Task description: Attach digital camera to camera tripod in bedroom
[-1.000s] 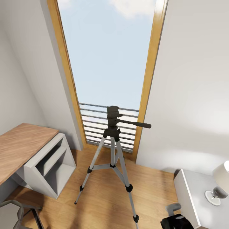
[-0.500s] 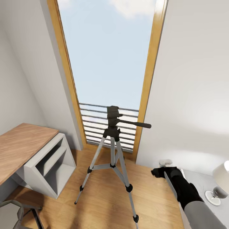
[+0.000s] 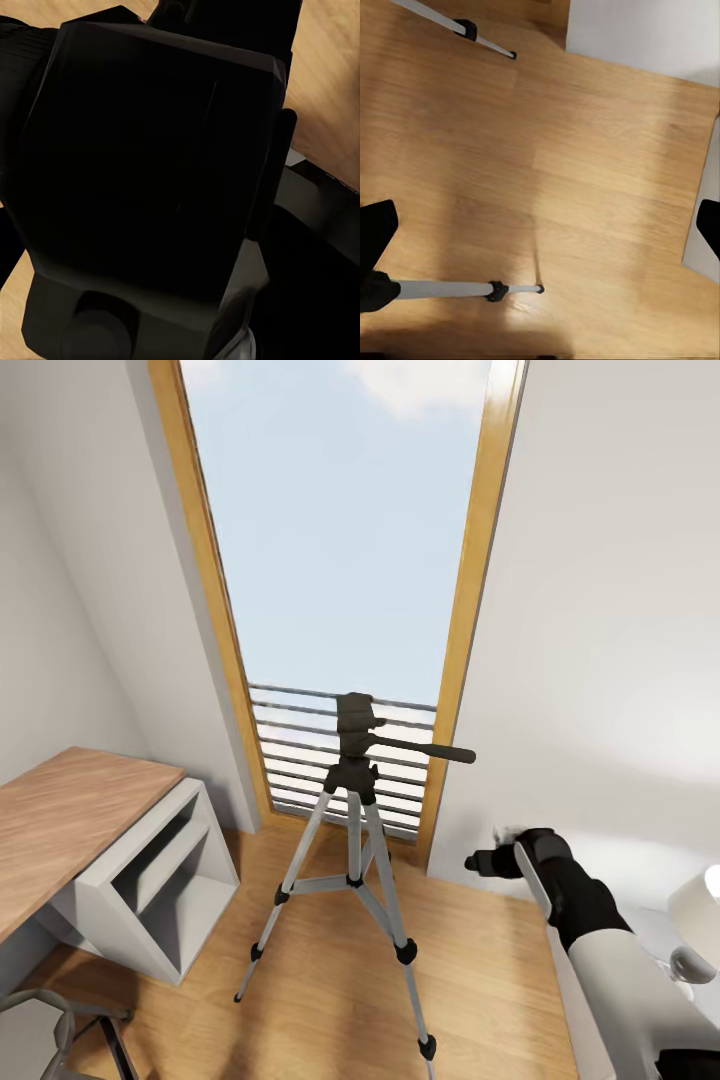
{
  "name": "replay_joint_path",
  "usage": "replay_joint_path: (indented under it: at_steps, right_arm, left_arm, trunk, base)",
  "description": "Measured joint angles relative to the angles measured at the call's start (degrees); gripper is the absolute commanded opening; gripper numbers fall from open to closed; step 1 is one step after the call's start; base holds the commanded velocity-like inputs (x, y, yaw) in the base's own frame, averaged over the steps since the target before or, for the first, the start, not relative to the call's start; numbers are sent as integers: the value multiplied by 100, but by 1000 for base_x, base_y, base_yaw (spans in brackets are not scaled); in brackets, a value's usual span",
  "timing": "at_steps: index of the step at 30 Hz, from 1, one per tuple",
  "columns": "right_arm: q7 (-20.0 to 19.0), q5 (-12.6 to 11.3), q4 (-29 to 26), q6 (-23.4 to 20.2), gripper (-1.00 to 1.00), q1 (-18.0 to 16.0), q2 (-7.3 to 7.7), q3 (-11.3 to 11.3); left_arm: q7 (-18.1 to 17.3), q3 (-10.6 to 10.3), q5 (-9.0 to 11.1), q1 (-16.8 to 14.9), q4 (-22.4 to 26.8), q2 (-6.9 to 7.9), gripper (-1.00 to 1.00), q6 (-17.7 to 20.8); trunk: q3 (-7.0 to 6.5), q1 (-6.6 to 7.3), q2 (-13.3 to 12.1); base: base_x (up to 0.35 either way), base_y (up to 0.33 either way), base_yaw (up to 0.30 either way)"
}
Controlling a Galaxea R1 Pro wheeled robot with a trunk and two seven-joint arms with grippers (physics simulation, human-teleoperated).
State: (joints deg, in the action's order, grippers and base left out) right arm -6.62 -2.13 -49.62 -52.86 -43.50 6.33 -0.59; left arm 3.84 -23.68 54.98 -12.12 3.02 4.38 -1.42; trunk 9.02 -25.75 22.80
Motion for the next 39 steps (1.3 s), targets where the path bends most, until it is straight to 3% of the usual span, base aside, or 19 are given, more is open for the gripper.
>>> replay_joint_path:
  at_steps: [8,10,11,16,21,30,39]
  right_arm:
    - [-806,-76,-311,-293,100,-42,20,-25]
    - [-1219,-74,-396,-313,100,-45,24,-53]
    - [-2010,-51,-505,-291,100,-47,45,-84]
    - [-2544,-13,-547,-247,100,-48,60,-165]
    - [-2705,4,-582,-100,100,-47,15,-427]
    - [-2791,-18,-680,637,100,-47,-90,-951]
    - [-2929,-26,-695,737,100,-47,-141,-1157]
  left_arm:
    - [0,0,-1,0,-1,0,-100,0]
    - [0,-1,-1,0,-1,0,-100,0]
    - [0,-5,-3,0,-1,0,-100,0]
    - [0,-8,-7,0,-1,0,-100,0]
    - [0,-9,-8,0,-3,0,-100,0]
    - [8,-9,-9,0,-4,0,-100,0]
    - [9,-9,-9,0,3,0,-100,0]
  trunk:
    - [0,0,0]
    - [0,0,0]
    - [0,0,1]
    - [0,0,0]
    - [0,0,0]
    - [0,0,0]
    - [0,0,0]
  base:
    - [0,0,0]
    - [0,0,0]
    - [0,0,0]
    - [0,0,0]
    - [0,0,0]
    - [0,0,0]
    - [0,0,0]
